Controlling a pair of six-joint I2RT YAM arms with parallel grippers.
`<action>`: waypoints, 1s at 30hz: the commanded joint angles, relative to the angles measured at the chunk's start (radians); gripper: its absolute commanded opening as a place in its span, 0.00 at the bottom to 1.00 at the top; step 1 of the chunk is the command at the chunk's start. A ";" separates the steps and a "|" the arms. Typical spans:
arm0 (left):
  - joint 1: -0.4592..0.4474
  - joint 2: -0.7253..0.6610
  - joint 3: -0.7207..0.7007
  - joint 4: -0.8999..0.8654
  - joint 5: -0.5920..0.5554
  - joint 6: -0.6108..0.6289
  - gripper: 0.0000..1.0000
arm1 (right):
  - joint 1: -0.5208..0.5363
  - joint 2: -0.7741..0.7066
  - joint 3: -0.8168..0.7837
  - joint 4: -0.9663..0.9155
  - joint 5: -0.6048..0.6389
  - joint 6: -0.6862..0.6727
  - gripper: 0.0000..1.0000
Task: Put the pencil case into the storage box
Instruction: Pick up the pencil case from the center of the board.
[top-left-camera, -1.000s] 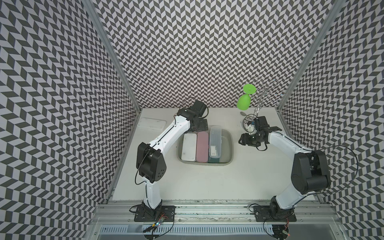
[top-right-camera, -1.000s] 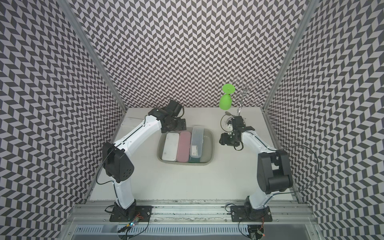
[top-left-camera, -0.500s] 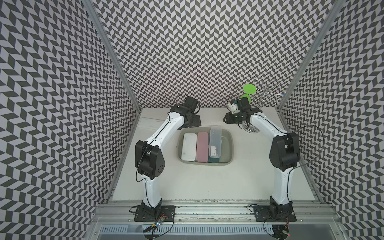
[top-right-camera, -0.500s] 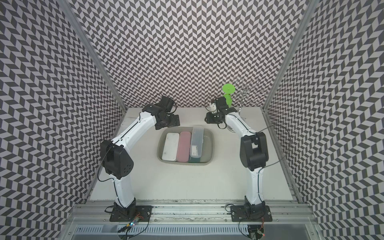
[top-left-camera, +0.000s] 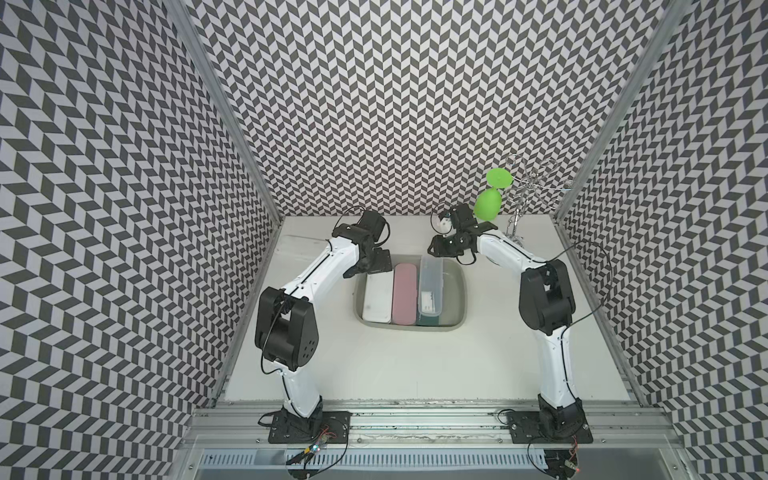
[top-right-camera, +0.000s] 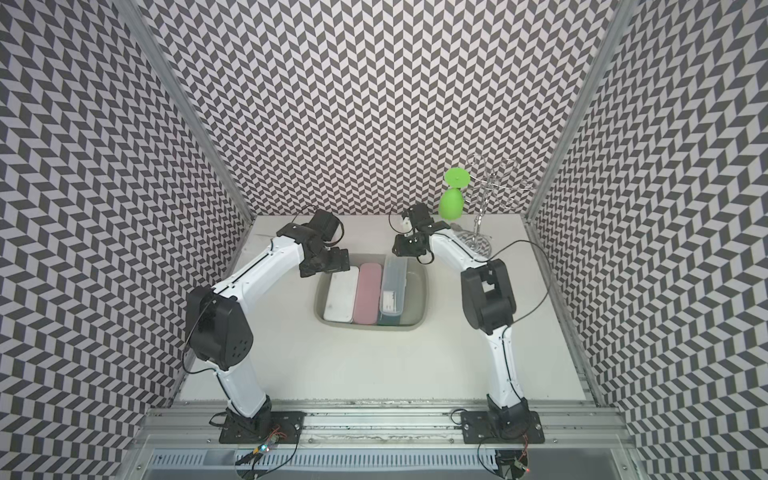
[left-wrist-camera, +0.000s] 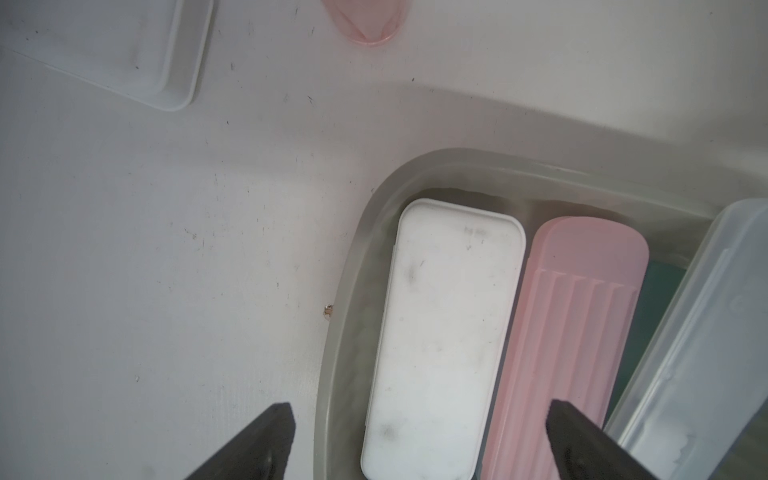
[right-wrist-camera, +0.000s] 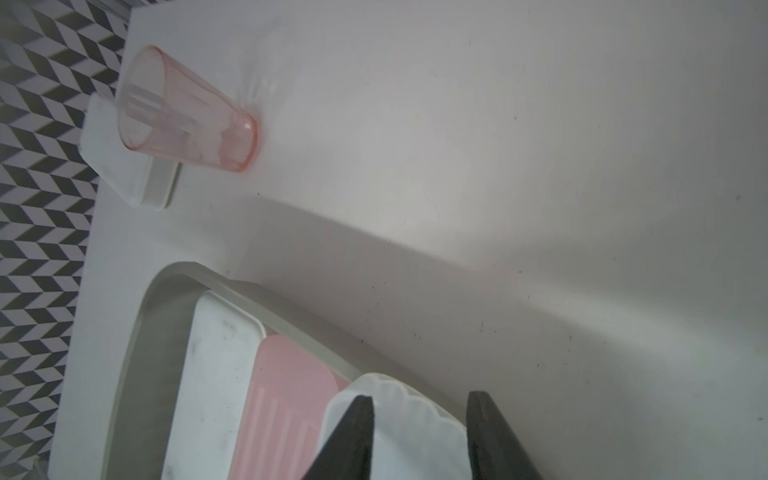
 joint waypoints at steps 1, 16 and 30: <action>0.010 -0.032 -0.014 0.033 0.015 0.021 1.00 | 0.007 -0.061 -0.074 0.024 0.035 0.012 0.40; 0.016 -0.049 -0.049 0.059 0.001 0.024 1.00 | 0.016 -0.102 -0.032 -0.016 0.065 0.002 0.41; 0.366 0.115 0.073 0.141 0.036 -0.118 1.00 | 0.013 -0.441 -0.374 -0.049 0.077 0.006 0.71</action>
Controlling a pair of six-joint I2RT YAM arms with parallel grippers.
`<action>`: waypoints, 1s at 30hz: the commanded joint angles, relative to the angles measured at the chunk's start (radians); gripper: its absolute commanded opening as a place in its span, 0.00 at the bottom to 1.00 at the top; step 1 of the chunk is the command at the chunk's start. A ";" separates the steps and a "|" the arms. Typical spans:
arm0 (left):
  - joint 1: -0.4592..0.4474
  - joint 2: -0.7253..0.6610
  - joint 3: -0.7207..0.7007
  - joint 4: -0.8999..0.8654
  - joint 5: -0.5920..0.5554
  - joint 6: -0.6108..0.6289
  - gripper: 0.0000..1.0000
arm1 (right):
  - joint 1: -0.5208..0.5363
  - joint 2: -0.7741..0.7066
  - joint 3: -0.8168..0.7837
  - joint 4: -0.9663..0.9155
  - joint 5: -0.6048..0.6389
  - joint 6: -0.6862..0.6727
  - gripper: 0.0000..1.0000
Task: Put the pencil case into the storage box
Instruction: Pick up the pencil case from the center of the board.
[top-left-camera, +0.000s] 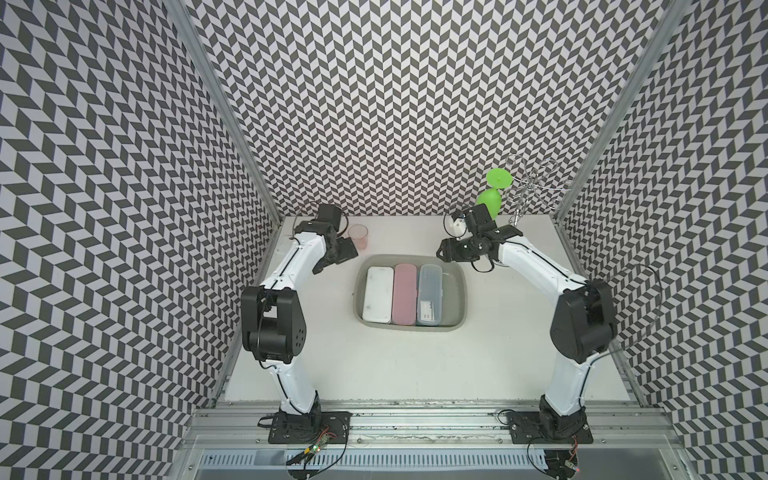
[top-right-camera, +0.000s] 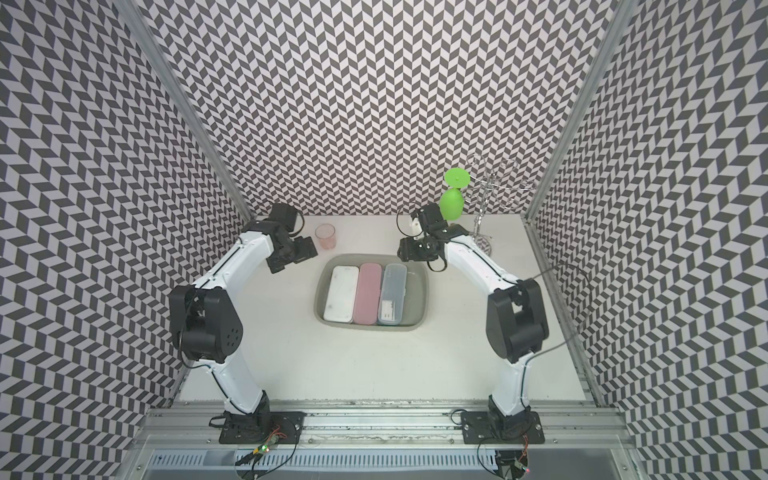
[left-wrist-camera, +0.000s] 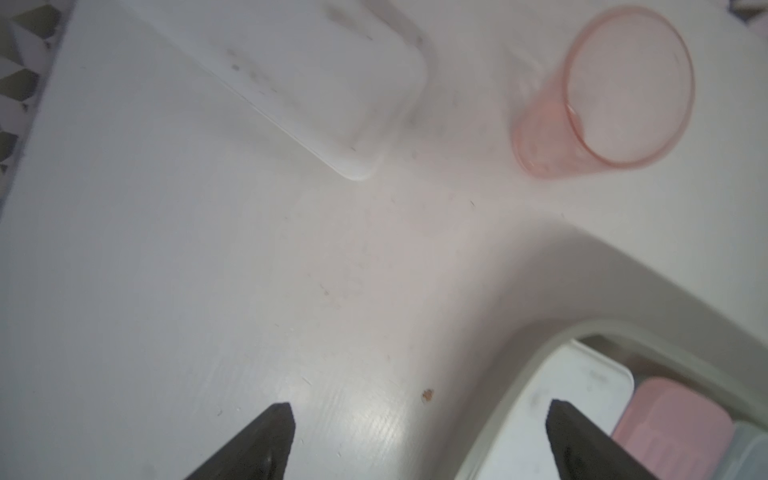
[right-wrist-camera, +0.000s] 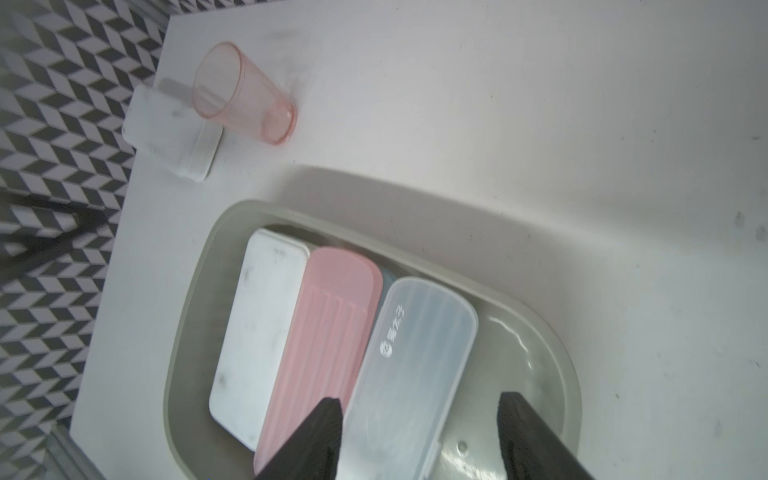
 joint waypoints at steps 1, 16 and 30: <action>0.060 0.107 0.080 0.056 0.036 -0.082 1.00 | 0.005 -0.079 -0.131 0.032 0.005 0.011 0.73; 0.180 0.499 0.609 0.230 0.239 -0.209 1.00 | 0.006 -0.252 -0.381 0.094 -0.014 0.065 0.77; 0.278 0.655 0.559 0.420 0.321 -0.265 1.00 | 0.007 -0.314 -0.426 0.064 0.002 0.076 0.77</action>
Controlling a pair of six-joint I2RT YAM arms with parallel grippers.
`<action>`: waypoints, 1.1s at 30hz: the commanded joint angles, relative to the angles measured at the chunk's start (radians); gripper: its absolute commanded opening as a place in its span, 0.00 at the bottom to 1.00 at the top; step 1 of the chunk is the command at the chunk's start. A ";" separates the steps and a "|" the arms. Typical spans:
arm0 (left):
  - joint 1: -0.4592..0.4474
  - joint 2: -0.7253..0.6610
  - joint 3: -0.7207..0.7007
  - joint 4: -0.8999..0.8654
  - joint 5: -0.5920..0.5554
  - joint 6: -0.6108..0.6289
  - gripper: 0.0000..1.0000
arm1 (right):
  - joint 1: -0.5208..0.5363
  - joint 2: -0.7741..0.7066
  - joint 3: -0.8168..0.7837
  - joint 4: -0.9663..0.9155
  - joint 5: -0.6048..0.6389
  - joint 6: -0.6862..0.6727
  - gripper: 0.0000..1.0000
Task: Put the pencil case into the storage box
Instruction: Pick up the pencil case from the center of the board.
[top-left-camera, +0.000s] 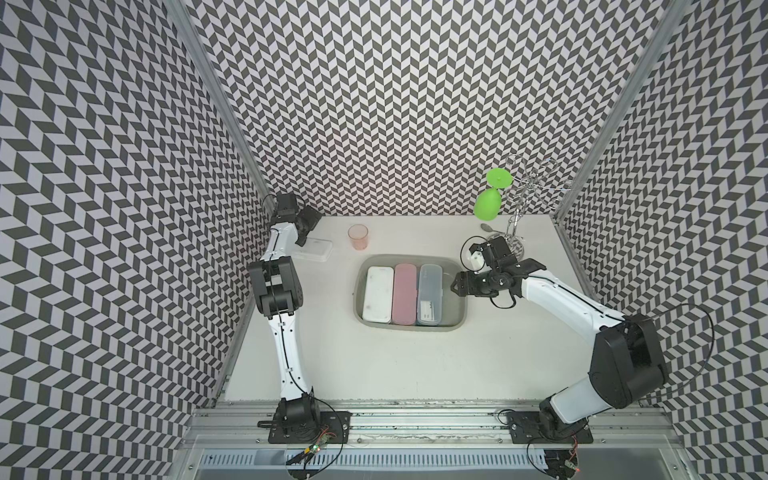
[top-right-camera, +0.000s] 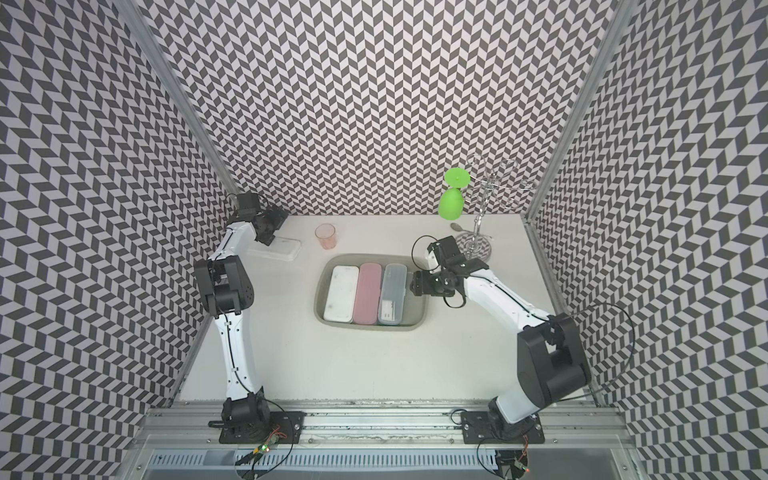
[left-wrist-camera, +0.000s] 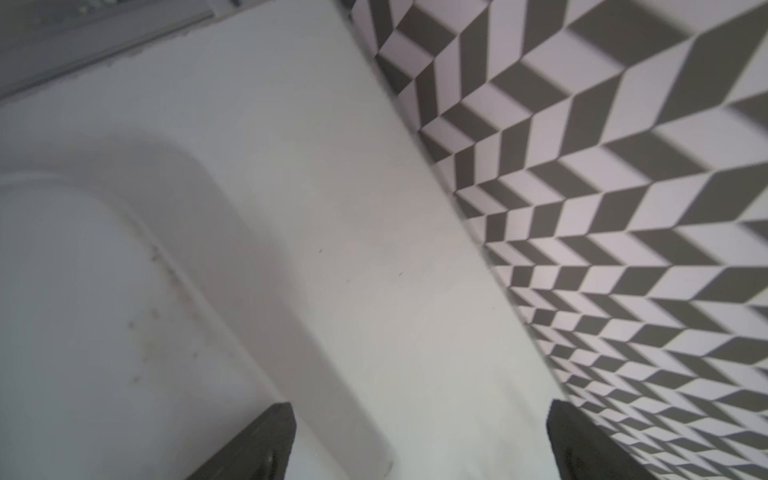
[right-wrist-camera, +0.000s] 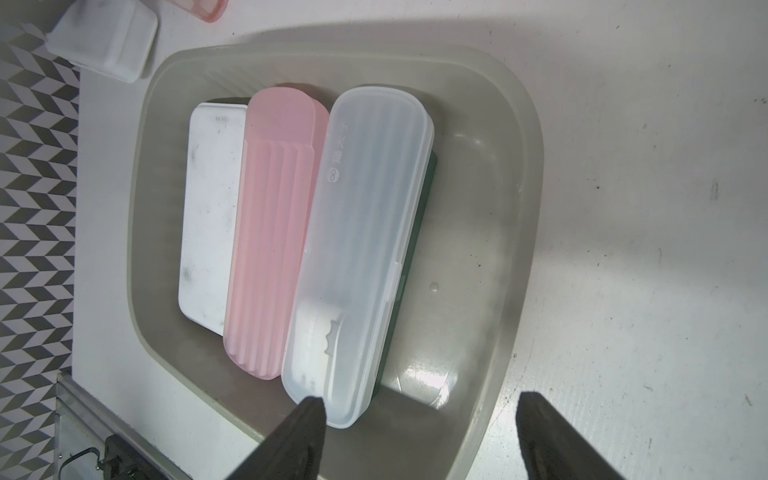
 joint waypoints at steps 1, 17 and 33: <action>0.009 0.043 -0.015 0.001 0.034 0.007 1.00 | 0.006 -0.038 -0.009 0.017 0.010 0.012 0.77; 0.003 -0.305 -0.565 0.002 0.006 0.204 1.00 | 0.012 -0.042 -0.014 0.040 0.006 0.037 0.77; -0.009 -0.683 -0.613 -0.230 -0.070 0.061 1.00 | 0.013 -0.040 -0.057 0.068 -0.022 0.019 0.77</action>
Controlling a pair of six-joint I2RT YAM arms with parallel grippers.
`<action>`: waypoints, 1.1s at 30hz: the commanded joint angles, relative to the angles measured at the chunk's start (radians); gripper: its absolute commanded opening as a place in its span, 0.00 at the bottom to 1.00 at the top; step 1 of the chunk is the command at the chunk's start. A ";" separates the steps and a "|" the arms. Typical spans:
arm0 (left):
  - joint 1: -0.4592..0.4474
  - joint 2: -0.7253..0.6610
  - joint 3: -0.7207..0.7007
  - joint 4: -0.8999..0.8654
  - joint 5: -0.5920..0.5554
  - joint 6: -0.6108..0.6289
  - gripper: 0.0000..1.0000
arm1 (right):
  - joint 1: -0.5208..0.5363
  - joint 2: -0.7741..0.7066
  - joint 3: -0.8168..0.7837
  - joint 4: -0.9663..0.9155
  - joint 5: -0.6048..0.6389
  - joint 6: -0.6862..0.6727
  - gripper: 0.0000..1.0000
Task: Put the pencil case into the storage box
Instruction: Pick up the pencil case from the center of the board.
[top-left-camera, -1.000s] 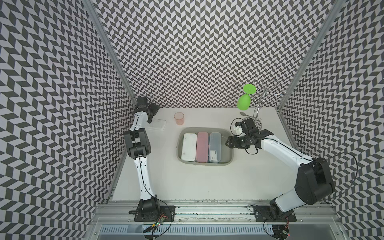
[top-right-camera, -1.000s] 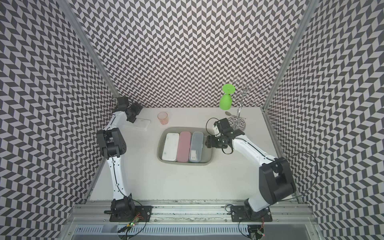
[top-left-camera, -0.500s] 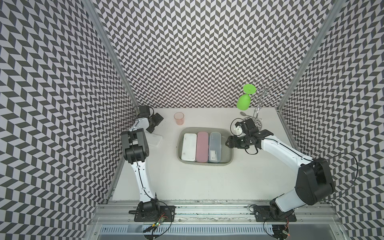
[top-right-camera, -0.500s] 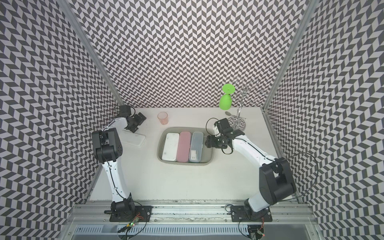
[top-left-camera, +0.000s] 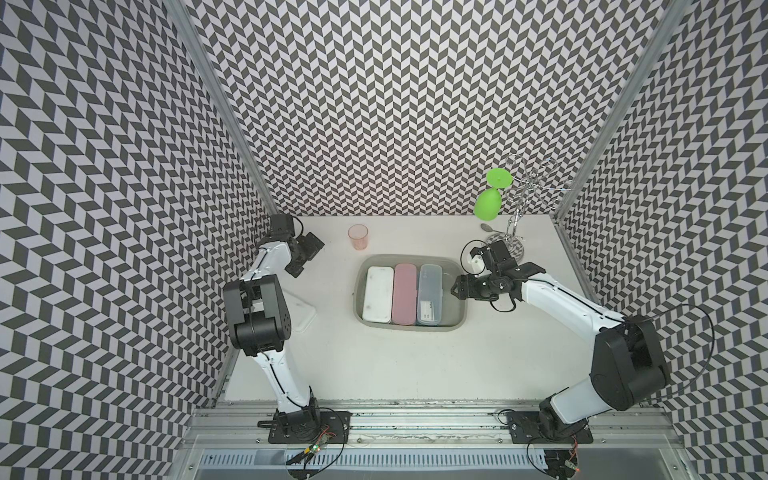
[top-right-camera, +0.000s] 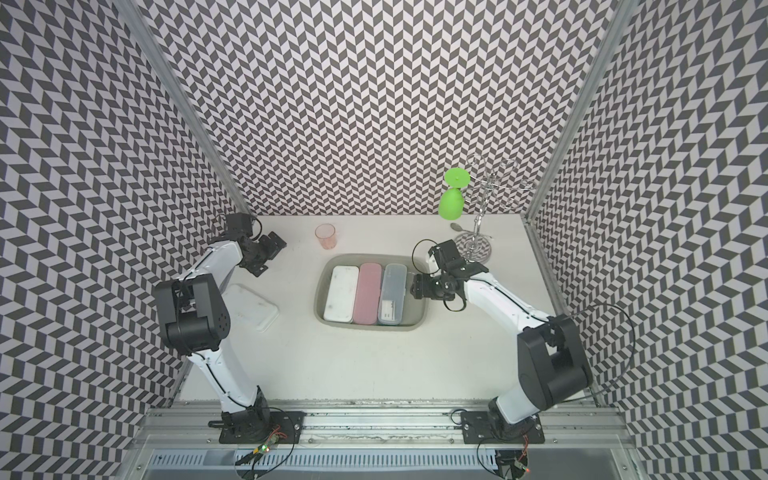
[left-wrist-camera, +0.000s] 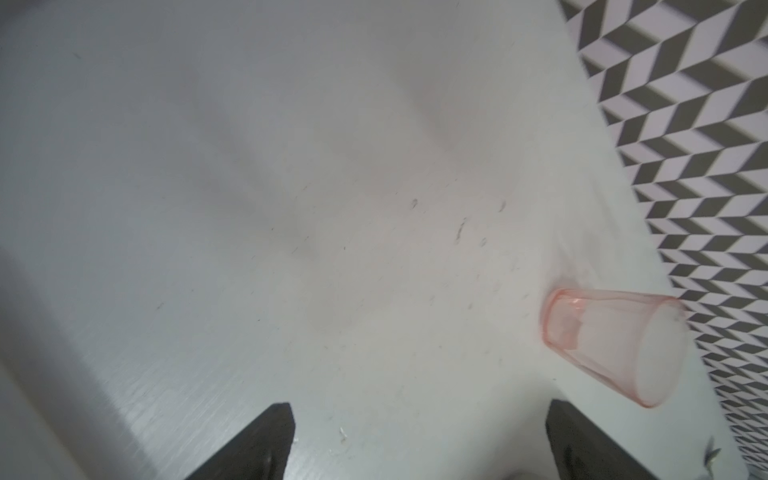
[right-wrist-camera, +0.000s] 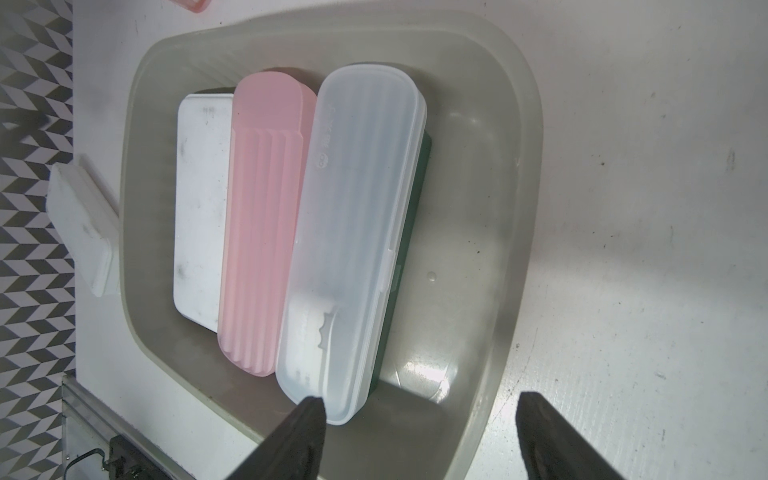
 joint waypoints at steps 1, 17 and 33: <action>-0.004 -0.092 0.090 -0.198 -0.085 -0.082 1.00 | 0.008 -0.033 -0.016 0.047 -0.017 -0.008 0.77; 0.133 -0.274 -0.292 -0.296 -0.007 -0.088 1.00 | 0.008 -0.066 -0.104 0.108 -0.059 -0.010 0.77; 0.179 -0.183 -0.385 -0.212 0.011 -0.109 1.00 | 0.009 -0.014 -0.058 0.073 -0.057 -0.058 0.77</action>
